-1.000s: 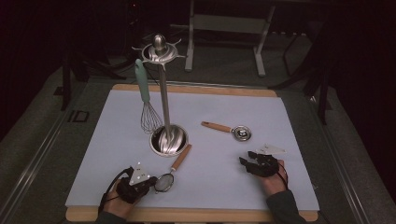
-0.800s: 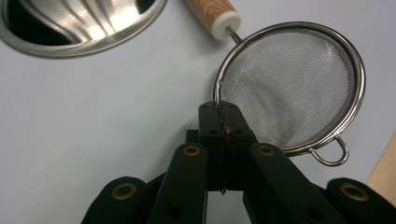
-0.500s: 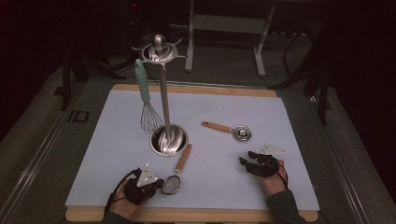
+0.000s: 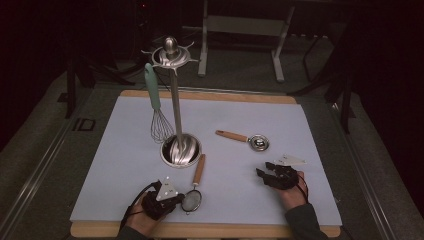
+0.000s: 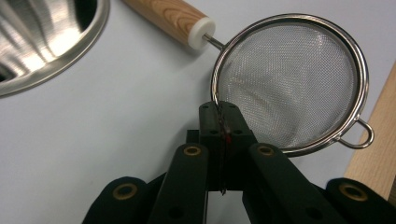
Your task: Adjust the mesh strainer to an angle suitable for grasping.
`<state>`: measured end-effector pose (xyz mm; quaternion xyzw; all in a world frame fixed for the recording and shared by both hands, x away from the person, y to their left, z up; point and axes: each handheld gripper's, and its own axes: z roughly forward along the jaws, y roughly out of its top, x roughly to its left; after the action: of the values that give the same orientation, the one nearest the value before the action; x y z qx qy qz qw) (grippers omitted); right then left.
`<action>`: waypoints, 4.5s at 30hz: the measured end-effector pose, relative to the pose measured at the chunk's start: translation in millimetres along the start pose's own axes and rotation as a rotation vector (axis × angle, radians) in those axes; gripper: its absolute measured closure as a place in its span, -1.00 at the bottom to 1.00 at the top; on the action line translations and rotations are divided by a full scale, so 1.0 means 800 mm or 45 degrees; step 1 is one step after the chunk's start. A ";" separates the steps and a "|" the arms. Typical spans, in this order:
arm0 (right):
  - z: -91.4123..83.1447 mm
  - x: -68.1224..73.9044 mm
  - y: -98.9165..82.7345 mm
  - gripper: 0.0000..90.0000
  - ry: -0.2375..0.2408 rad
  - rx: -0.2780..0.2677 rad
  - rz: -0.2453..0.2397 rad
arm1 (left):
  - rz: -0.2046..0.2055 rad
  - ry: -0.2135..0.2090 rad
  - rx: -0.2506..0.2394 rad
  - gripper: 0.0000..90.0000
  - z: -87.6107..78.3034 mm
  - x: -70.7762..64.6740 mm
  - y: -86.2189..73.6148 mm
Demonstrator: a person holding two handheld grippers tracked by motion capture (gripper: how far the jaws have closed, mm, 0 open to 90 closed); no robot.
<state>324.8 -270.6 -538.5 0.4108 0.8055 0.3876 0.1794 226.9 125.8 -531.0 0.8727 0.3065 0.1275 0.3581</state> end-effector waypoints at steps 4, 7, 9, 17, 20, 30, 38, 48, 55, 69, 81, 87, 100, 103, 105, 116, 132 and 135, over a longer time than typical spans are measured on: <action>0.000 0.000 0.000 0.10 0.000 0.000 0.001 | 0.020 -0.012 0.004 0.99 0.005 -0.003 0.006; 0.000 0.000 0.000 0.10 0.001 0.000 0.002 | 0.029 -0.023 0.002 0.99 0.009 -0.006 0.010; 0.000 0.000 0.000 0.10 0.001 0.001 0.003 | 0.038 -0.029 0.001 0.99 0.011 -0.007 0.013; 0.000 0.000 0.000 0.10 0.001 0.001 0.002 | 0.072 -0.053 0.003 0.99 0.020 -0.015 0.022; 0.000 0.000 0.000 0.10 0.001 0.001 0.003 | 0.082 -0.063 0.000 0.99 0.024 -0.018 0.026; 0.000 0.000 0.000 0.10 0.002 0.000 0.003 | 0.120 -0.099 -0.009 0.99 0.036 -0.029 0.040; 0.000 0.000 0.000 0.09 0.004 0.002 0.002 | 0.130 -0.123 -0.028 0.99 0.046 -0.033 0.050; 0.000 0.000 0.000 0.09 0.005 0.003 0.002 | 0.147 -0.140 -0.046 0.99 0.060 -0.043 0.063; 0.000 0.000 0.000 0.09 0.006 0.003 0.005 | 0.148 -0.155 -0.059 0.99 0.071 -0.049 0.073; 0.000 0.000 0.000 0.09 0.009 0.003 0.004 | 0.146 -0.160 -0.068 0.99 0.080 -0.050 0.080; 0.000 -0.001 0.000 0.09 0.010 0.004 0.003 | 0.099 -0.085 -0.117 0.98 0.058 -0.025 0.071; 0.000 -0.001 0.000 0.09 0.012 0.004 0.005 | 0.026 -0.006 -0.162 0.96 0.038 0.003 0.062; 0.000 -0.001 0.000 0.09 0.012 0.006 0.003 | -0.152 0.244 -0.262 0.91 -0.009 0.062 0.029; 0.000 -0.001 0.000 0.09 0.015 0.005 0.005 | -0.197 0.295 -0.269 0.89 -0.013 0.075 0.019; 0.000 -0.002 0.000 0.09 0.023 0.003 0.005 | -0.223 0.320 -0.275 0.88 -0.015 0.081 0.013; 0.000 0.013 0.012 0.16 0.097 0.026 0.040 | -0.322 0.432 -0.250 0.83 -0.013 0.109 -0.014; 0.039 0.105 0.087 0.19 0.319 0.156 -0.109 | -0.388 0.471 -0.273 0.82 -0.010 0.117 -0.023; 0.047 0.113 0.089 0.19 0.349 0.180 -0.106 | -0.391 0.470 -0.273 0.82 -0.010 0.118 -0.024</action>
<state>330.7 -154.4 -504.8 0.3320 0.8641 0.3745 0.0544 288.2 199.8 -538.1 0.7350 0.4803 0.2603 0.4017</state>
